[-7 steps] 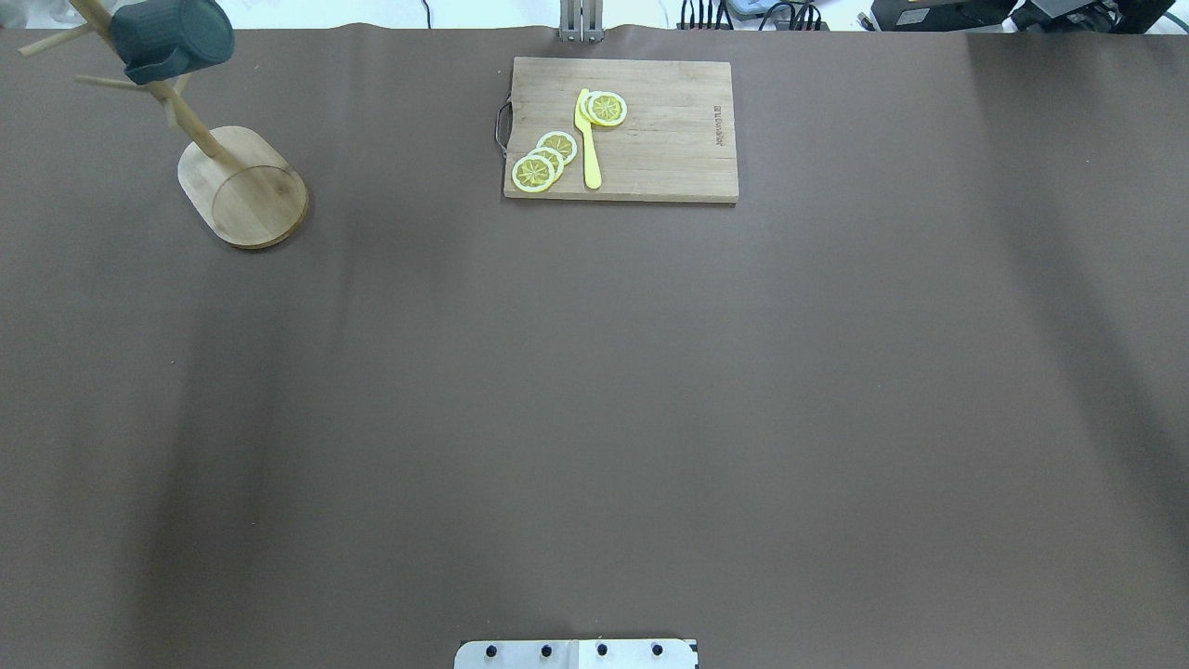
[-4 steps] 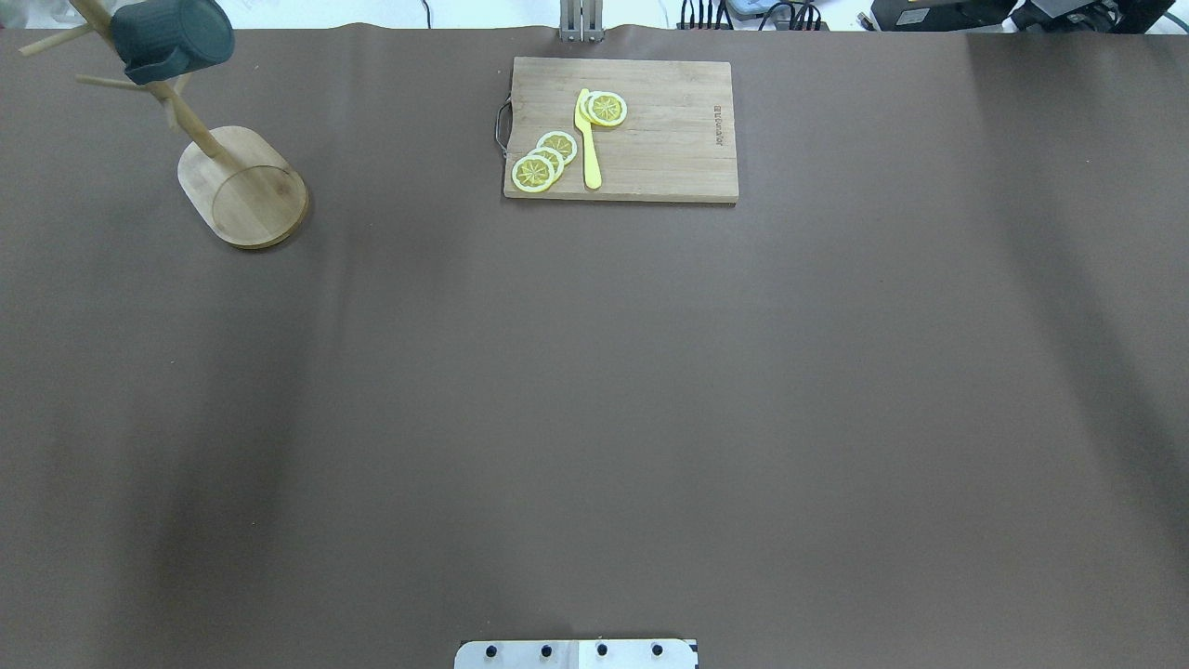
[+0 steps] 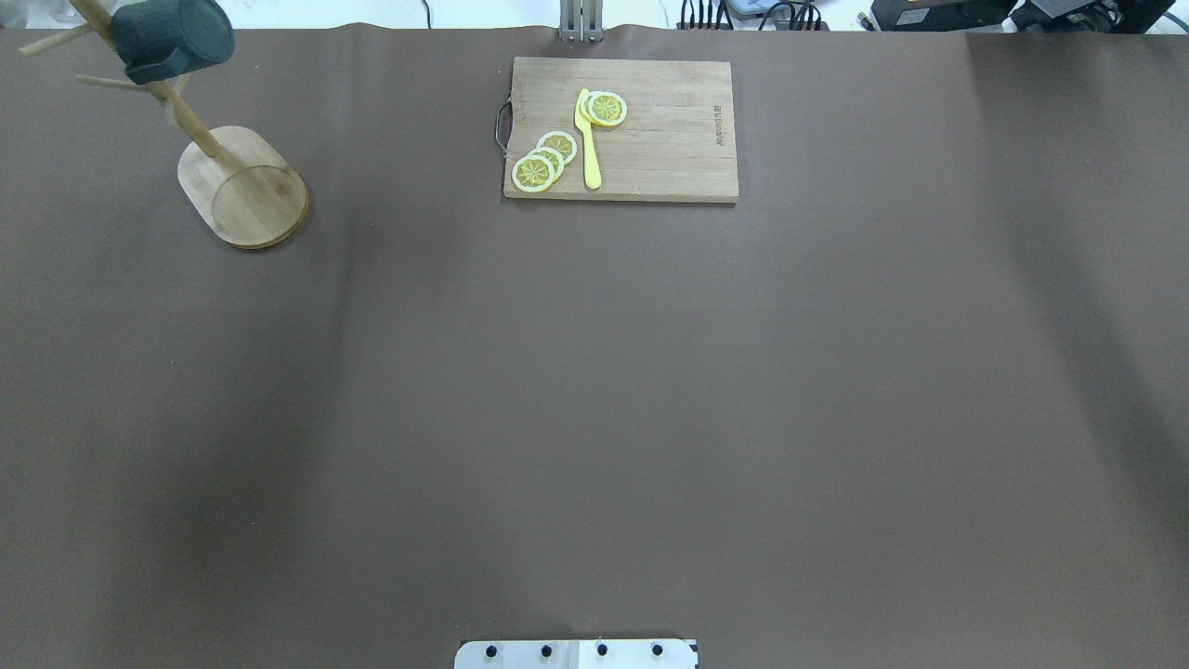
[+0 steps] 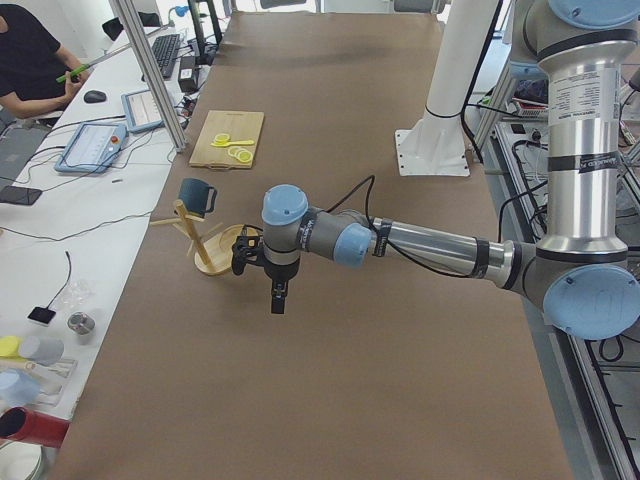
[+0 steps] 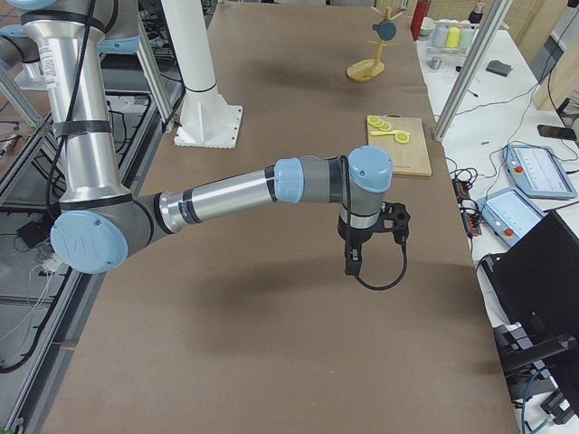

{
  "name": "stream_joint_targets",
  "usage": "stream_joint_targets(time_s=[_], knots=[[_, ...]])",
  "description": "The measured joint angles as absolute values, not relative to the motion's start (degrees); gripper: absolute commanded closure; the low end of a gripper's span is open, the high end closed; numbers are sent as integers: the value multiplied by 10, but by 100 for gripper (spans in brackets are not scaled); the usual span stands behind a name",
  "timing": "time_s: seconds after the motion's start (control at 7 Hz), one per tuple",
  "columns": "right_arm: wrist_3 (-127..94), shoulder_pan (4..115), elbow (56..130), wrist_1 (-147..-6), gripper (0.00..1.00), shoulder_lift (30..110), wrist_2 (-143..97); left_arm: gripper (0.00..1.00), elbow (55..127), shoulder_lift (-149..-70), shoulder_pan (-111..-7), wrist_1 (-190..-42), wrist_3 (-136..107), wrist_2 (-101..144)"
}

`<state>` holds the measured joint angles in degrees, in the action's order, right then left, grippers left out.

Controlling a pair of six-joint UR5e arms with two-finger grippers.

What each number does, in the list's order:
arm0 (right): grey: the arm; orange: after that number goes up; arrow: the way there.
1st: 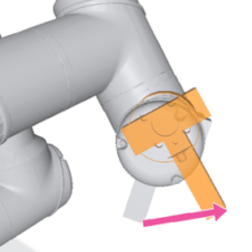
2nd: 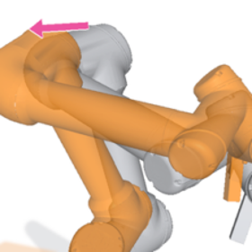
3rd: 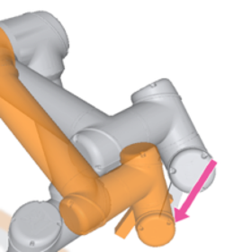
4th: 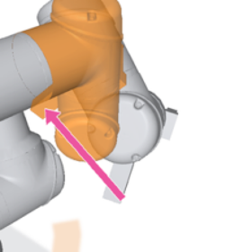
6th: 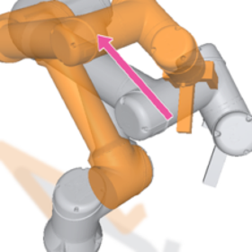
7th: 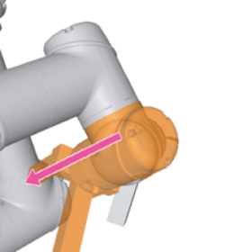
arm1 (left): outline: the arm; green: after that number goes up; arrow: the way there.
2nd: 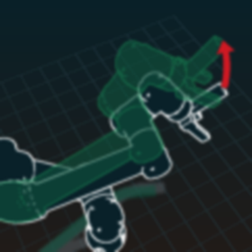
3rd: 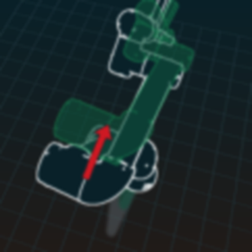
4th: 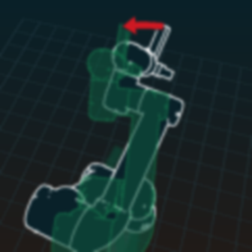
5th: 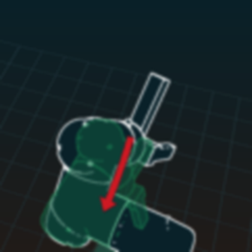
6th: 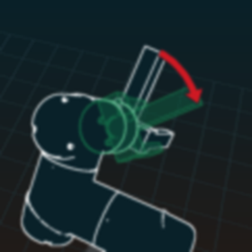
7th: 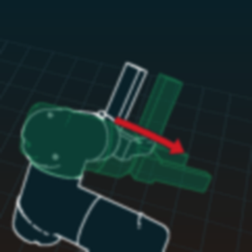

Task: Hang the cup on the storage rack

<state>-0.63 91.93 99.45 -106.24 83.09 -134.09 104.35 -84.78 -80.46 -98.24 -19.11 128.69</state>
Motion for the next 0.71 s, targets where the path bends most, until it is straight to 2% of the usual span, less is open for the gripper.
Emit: stream_joint_targets(time_s=[0.43,0.71], knots=[[-6,919,979,-1062,0,843,-1340,2,1033,-834,-814,-979,-158,1295],[-7,917,974,-1059,0,844,-1338,2,1033,-818,-875,-976,-144,1346]])
